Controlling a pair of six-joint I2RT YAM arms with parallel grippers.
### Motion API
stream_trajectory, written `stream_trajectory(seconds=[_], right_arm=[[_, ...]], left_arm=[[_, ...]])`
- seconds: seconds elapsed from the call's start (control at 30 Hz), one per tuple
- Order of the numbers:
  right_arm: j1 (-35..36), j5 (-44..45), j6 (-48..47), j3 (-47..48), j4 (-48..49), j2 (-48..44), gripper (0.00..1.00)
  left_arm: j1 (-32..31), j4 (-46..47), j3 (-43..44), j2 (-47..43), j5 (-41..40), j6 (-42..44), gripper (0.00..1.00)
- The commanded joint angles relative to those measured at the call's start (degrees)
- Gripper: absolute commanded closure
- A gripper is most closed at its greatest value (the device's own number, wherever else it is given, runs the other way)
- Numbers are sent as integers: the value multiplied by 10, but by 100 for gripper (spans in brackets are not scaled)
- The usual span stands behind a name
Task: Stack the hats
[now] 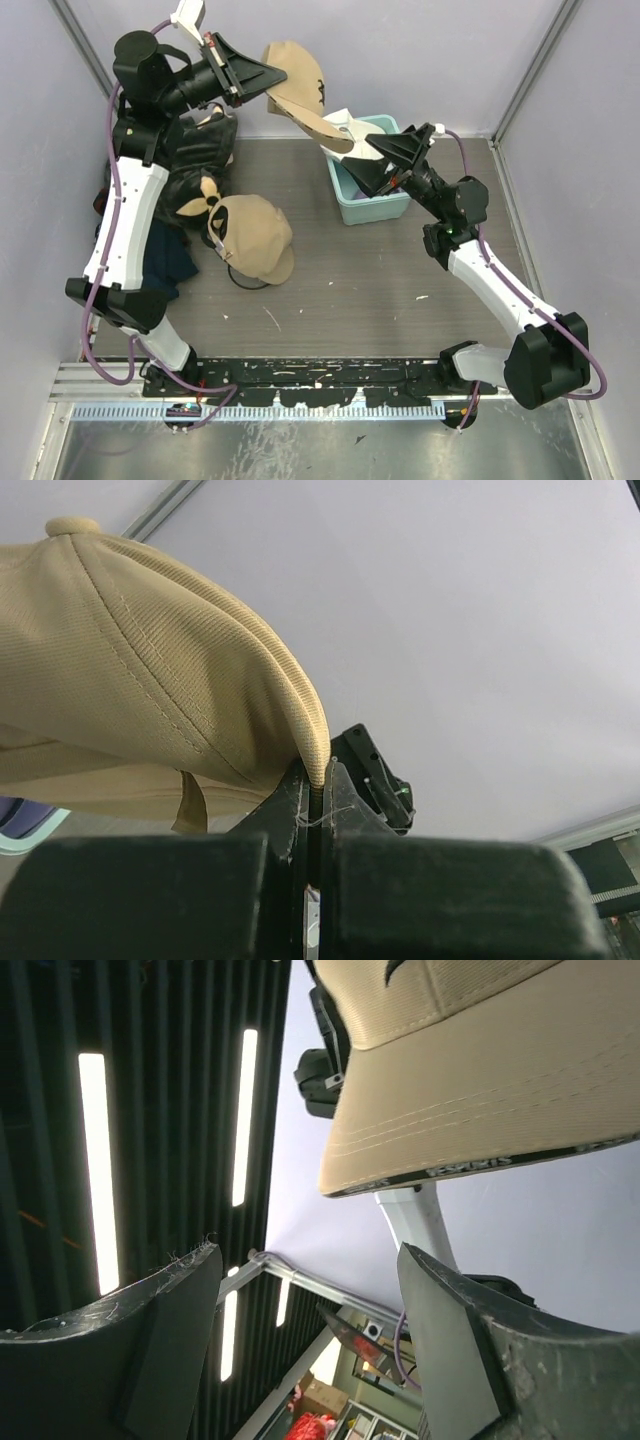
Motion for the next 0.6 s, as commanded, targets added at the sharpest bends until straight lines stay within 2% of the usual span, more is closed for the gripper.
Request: stream_trajectory(seconds=[0.0, 0.47, 0.57], right_arm=[[0, 7, 67, -6, 91, -5, 24], [0, 8, 81, 26, 116, 59, 31], [0, 10, 82, 34, 115, 70, 35]], left_arm=[[2, 38, -9, -26, 6, 4, 99], [2, 90, -64, -63, 15, -35, 100], [2, 96, -81, -76, 17, -37, 100]])
